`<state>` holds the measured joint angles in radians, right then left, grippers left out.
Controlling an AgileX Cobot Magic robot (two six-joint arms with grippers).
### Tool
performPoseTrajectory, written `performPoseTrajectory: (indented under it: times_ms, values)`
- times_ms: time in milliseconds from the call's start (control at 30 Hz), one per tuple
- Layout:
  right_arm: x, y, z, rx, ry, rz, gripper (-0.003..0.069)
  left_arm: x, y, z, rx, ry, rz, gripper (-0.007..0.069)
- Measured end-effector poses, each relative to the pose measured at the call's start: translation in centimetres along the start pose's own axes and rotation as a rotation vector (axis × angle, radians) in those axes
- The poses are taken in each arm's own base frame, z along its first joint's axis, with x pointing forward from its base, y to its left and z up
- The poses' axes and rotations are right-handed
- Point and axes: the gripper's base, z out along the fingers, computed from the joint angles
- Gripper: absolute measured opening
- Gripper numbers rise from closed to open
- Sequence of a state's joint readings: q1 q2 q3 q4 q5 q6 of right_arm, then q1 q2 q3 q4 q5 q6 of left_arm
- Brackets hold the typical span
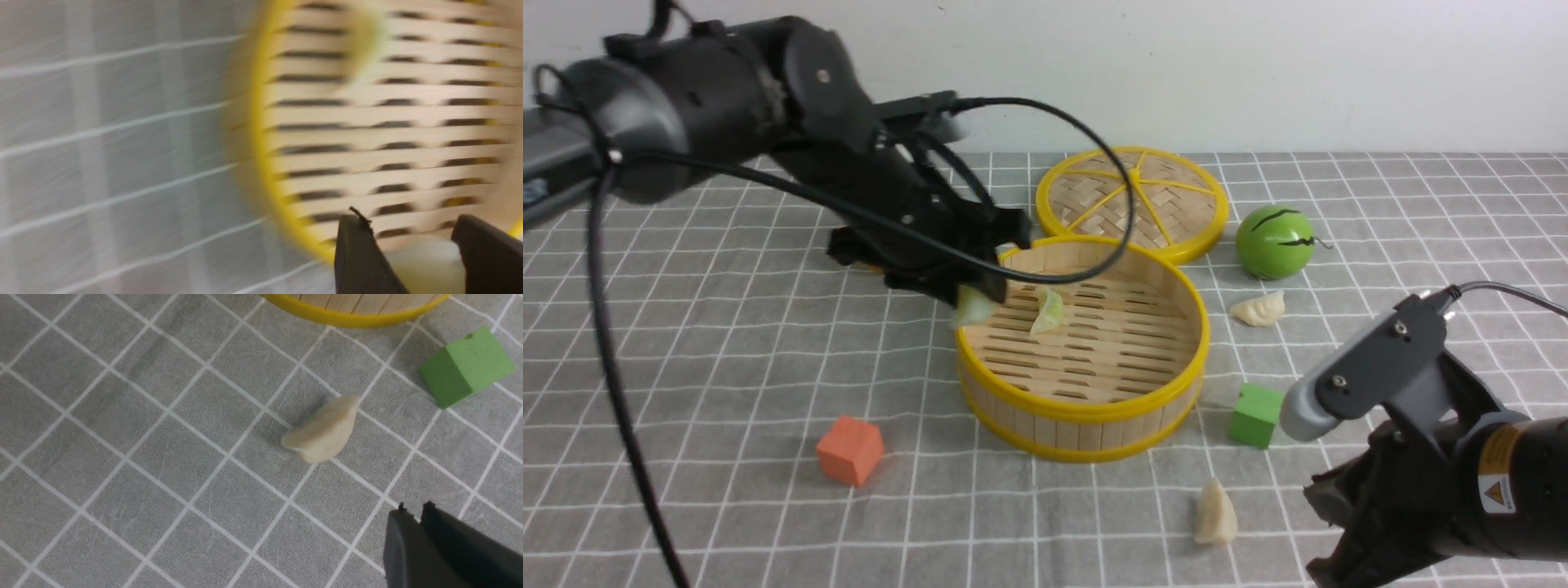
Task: Put the dumplings into the steamer on the table with the grey tablecloth.
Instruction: 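Place the dumpling into the bamboo steamer basket with the left gripper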
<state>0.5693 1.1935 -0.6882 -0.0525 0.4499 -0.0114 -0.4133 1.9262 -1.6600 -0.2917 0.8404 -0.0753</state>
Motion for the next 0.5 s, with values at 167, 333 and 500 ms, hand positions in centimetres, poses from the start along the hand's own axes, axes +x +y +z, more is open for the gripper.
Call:
performPoseTrajectory:
  times_ms: [167,333,500]
  values:
    - [0.0,0.0,0.1,0.0,0.005,0.0,0.0064,-1.5,-3.1,6.2,0.043,0.031,0.075,0.0276]
    - [0.2,0.0,0.5,0.004,0.033,-0.011,0.0066,-3.3,-3.1,10.1,0.042,-0.005,0.1,0.0276]
    - [0.3,0.0,0.6,0.005,0.043,-0.014,0.0073,-4.3,-2.9,12.0,0.04,-0.058,0.109,0.0276]
